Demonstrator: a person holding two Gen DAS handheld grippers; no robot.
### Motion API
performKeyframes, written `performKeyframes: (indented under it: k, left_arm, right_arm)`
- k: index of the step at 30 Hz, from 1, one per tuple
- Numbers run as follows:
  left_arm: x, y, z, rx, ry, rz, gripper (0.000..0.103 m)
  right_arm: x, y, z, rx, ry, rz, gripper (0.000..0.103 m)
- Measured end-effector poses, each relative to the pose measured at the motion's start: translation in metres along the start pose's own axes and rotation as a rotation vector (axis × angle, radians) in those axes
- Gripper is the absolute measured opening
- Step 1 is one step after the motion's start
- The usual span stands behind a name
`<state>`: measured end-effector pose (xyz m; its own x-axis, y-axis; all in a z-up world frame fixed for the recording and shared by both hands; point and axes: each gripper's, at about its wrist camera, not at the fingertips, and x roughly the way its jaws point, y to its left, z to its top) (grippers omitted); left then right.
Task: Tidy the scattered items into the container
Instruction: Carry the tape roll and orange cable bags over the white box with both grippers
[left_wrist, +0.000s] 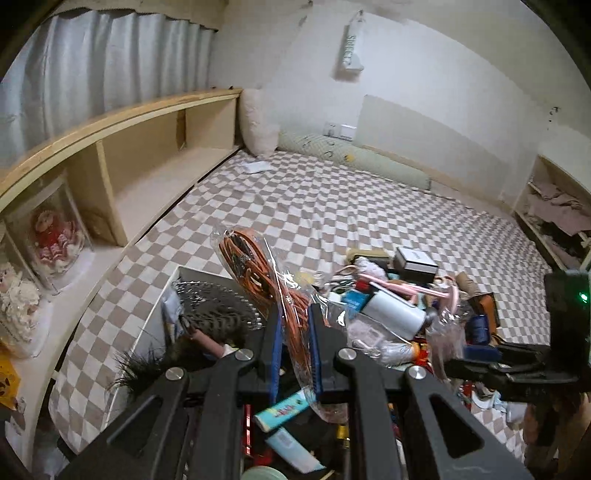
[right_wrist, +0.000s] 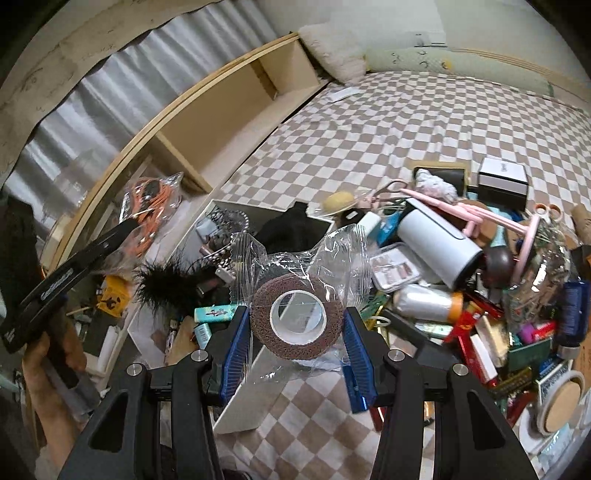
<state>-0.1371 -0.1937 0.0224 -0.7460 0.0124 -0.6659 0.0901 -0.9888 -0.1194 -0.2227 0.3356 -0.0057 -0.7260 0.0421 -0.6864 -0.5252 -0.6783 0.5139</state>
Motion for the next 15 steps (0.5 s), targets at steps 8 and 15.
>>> performKeyframes:
  k: [8, 15]
  left_arm:
    - [0.041, 0.026, 0.008, -0.041, 0.063, 0.104, 0.013]
    - [0.069, 0.043, 0.011, -0.099, 0.122, 0.119, 0.013]
  right_arm:
    - [0.021, 0.019, 0.003, -0.044, 0.034, 0.023, 0.051]
    - [0.031, 0.037, 0.003, -0.081, 0.04, 0.051, 0.051]
